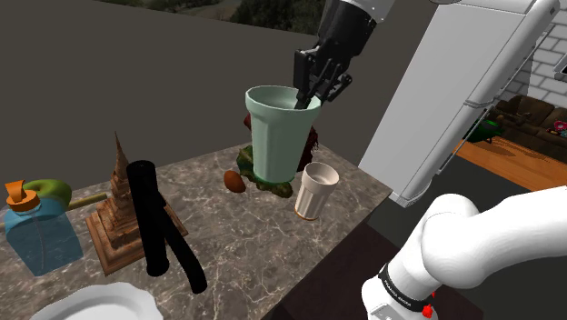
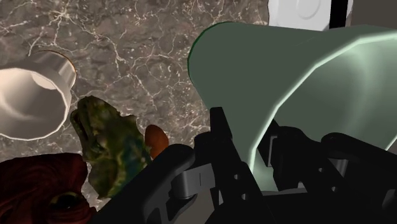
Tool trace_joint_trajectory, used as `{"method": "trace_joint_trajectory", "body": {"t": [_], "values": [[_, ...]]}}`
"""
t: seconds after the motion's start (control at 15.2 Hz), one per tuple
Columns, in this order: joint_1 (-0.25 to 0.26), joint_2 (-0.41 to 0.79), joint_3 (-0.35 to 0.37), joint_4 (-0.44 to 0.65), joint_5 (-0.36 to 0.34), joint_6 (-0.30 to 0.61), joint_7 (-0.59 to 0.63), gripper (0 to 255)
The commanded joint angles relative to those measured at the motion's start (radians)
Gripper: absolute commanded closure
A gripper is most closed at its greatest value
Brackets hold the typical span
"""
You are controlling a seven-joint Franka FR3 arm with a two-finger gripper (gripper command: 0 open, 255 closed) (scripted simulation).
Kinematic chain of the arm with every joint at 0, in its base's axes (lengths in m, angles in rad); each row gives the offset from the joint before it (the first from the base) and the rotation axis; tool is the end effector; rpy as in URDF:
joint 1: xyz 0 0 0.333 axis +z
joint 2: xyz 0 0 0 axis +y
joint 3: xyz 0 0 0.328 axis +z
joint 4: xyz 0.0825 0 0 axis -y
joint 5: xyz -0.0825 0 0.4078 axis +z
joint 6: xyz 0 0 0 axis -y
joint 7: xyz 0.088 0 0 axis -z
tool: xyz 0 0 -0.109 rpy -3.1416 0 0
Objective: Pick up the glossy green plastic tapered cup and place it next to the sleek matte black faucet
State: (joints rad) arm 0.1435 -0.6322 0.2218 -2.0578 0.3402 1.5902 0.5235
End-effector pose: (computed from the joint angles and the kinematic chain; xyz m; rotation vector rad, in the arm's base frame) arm 0.3268 0.1967 0.6879 -2.8775 0.2463 -0.0724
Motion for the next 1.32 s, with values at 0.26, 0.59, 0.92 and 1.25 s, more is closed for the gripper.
{"method": "trace_joint_trajectory", "body": {"t": [0.26, 0.59, 0.92, 1.25], "values": [[0.004, -0.031, 0.008, -0.102, 0.011, 0.071, -0.018, 255], [0.008, -0.05, 0.016, -0.182, 0.021, 0.13, -0.032, 255], [0.011, -0.064, 0.025, -0.258, 0.032, 0.191, -0.046, 255], [0.016, -0.073, 0.034, -0.329, 0.044, 0.252, -0.061, 255]]}}
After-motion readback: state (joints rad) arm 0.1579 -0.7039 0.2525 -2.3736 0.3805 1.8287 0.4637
